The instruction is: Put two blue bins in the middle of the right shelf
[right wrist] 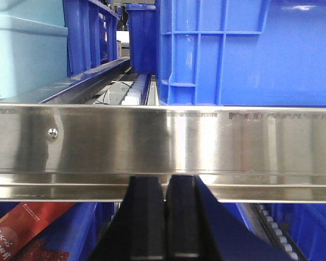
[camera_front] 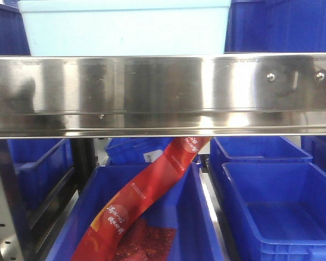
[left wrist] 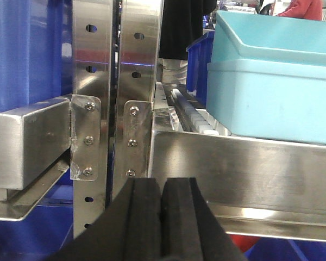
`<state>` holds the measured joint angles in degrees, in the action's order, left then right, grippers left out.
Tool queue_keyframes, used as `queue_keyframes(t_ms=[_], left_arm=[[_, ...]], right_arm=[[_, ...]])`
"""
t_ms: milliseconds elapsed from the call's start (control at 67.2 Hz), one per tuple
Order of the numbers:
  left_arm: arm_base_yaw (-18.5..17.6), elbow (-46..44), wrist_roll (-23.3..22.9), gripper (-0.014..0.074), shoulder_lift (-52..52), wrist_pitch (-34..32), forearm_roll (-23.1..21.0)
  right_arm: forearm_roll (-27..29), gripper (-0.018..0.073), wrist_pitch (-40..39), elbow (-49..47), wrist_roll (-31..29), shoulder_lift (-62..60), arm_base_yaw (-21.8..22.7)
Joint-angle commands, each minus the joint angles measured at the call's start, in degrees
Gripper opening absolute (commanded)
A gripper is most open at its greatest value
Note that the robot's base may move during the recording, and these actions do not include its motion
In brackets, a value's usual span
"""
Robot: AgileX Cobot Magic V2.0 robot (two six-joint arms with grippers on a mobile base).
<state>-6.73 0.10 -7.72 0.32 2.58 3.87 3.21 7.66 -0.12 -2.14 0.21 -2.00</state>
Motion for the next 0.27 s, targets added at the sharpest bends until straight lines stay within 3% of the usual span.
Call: queue_keyframes(t_ms=[0,253], left_arm=[[0.1,-0.1,-0.5,-0.0111,-0.3,-1.0,0.1],[0.1,-0.1,-0.5,-0.0111,-0.3,-1.0,0.1]], right_arm=[[0.2,-0.0159,-1.7,0.1,-0.2,-0.2,0.3],[0.2,-0.0159,-1.7,0.1,-0.2,-0.2,0.3]])
